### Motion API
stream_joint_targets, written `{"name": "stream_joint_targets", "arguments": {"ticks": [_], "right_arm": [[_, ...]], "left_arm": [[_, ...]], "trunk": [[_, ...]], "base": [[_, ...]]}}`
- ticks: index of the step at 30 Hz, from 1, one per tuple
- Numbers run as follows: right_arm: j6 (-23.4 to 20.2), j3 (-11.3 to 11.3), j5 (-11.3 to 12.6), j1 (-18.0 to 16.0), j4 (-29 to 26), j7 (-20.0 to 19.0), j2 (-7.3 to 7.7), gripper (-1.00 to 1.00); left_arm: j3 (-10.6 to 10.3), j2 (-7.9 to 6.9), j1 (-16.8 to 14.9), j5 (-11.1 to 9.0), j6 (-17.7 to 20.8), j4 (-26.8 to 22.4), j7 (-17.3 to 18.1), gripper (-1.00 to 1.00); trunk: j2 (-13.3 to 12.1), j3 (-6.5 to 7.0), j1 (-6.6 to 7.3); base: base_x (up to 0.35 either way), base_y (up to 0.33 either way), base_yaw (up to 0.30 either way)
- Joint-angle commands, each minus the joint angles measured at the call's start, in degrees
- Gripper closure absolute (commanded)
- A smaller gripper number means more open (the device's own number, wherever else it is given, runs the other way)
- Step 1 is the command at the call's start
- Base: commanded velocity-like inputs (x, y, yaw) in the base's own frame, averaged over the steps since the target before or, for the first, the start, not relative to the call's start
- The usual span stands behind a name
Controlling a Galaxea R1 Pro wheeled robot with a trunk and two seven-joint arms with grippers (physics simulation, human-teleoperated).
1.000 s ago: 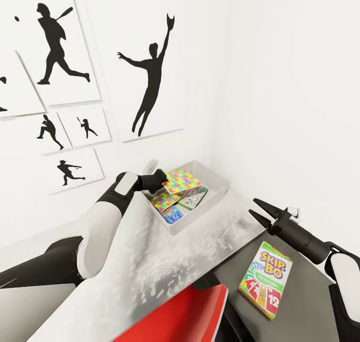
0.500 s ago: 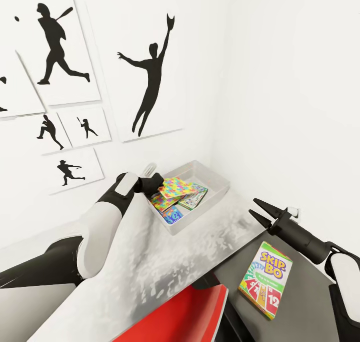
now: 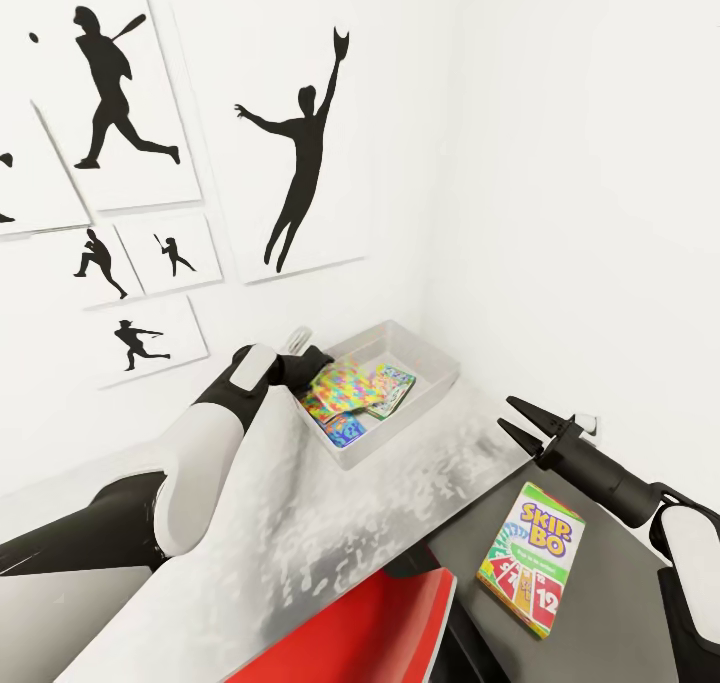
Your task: Put all the toys in the child's room - the three board games (two on the bed and one on the table), the two jigsaw puzzles on the table, and the tennis ball on the table - inside the toy box on the table in the child's room.
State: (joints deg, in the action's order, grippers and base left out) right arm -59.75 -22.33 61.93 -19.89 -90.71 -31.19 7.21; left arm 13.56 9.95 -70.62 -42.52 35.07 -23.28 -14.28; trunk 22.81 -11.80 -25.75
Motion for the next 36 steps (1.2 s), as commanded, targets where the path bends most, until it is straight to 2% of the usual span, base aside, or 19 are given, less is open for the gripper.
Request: {"name": "stream_joint_targets", "arguments": {"ticks": [1, 15, 17, 20, 23, 27, 32, 36], "right_arm": [[-0.2, -0.1, -0.4, -0.1, 0.0, -0.4, 0.0, -1.0], [-0.2, -0.1, -0.4, -0.1, 0.0, -0.4, 0.0, -1.0], [-0.2, -0.1, -0.4, -0.1, 0.0, -0.5, 0.0, -1.0], [-0.2, -0.1, -0.4, -0.1, 0.0, -0.5, 0.0, -1.0], [-0.2, -0.1, -0.4, -0.1, 0.0, -0.5, 0.0, -1.0], [-0.2, -0.1, -0.4, -0.1, 0.0, -0.5, 0.0, -1.0], [-0.2, 0.0, -0.4, -0.1, 0.0, -0.4, 0.0, -1.0], [-0.2, 0.0, -0.4, -0.1, 0.0, -0.4, 0.0, -1.0]], "left_arm": [[0.2, 0.05, 0.0, -0.6, 0.2, -0.1, -0.5, -1.0], [0.4, 0.05, 0.0, -0.5, 1.3, -1.1, 0.4, -1.0], [0.5, 0.05, 0.0, -0.6, 2.9, -2.8, 0.8, -1.0], [0.9, 0.05, 0.0, -0.9, 7.8, -7.1, 1.5, -1.0], [2.5, -0.28, 0.0, -1.5, 11.3, -10.7, 1.9, -1.0], [4.4, -2.87, 0.0, -1.7, 14.0, -12.3, 2.0, -1.0], [4.8, -8.68, 0.0, -1.8, 15.7, -12.6, 2.3, -1.0], [4.8, -11.94, 0.3, -2.0, 17.2, -12.6, 3.8, -1.0]], "trunk": [[0.1, -0.12, -0.03], [0.1, -0.12, -0.03], [0.1, -0.12, -0.03], [0.1, -0.12, -0.03], [0.1, -0.12, -0.03], [0.1, -0.12, -0.03], [0.1, -0.12, -0.03], [0.1, -0.12, -0.03]], "base": [[0.0, 0.0, 0.0], [0.0, 0.0, 0.0], [0.0, 0.0, 0.0], [0.0, 0.0, 0.0], [0.0, 0.0, 0.0], [0.0, 0.0, 0.0], [0.0, 0.0, 0.0], [0.0, 0.0, 0.0]]}}
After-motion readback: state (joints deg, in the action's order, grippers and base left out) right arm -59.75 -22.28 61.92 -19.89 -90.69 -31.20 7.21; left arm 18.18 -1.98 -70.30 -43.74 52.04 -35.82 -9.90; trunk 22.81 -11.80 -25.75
